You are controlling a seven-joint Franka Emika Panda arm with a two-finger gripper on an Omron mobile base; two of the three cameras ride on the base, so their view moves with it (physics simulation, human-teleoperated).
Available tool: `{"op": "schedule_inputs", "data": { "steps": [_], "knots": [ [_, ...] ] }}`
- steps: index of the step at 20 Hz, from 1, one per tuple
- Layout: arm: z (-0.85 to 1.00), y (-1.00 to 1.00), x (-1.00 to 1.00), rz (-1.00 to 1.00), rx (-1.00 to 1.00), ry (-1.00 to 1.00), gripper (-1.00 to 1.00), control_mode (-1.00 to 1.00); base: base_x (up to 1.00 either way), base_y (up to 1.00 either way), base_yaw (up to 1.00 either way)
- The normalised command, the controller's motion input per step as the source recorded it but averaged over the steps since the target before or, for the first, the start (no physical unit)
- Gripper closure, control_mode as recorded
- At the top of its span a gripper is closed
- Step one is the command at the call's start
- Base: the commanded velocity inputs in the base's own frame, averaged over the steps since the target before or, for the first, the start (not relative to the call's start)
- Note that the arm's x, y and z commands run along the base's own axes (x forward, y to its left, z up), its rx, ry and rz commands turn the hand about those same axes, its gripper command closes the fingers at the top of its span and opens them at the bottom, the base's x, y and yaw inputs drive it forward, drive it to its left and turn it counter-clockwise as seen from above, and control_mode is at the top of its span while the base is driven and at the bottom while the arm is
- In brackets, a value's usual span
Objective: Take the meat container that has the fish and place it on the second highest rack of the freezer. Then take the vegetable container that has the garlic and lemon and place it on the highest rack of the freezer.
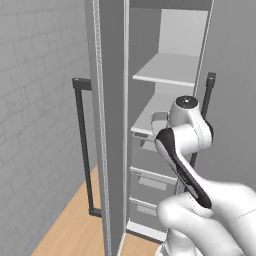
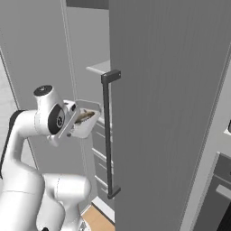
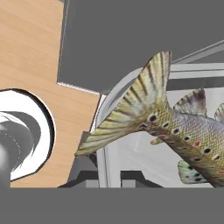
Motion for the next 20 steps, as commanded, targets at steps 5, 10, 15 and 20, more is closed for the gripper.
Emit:
{"op": "schedule_inputs", "data": {
  "steps": [5,10,15,20],
  "knots": [
    [-0.23,-0.03,0.79,-0.01,-0.03,0.17,1.00,-1.00,0.00,0.00,0.00],
    [-0.13,-0.20,0.68,0.00,-0.01,0.04,1.00,-1.00,0.00,0.00,0.00],
    [-0.24,-0.30,0.43,0.00,-0.02,-0.01,1.00,-1.00,0.00,0.00,0.00],
    [-0.29,-0.25,0.45,0.00,-0.01,-0.04,1.00,-1.00,0.00,0.00,0.00]
  ]
}}
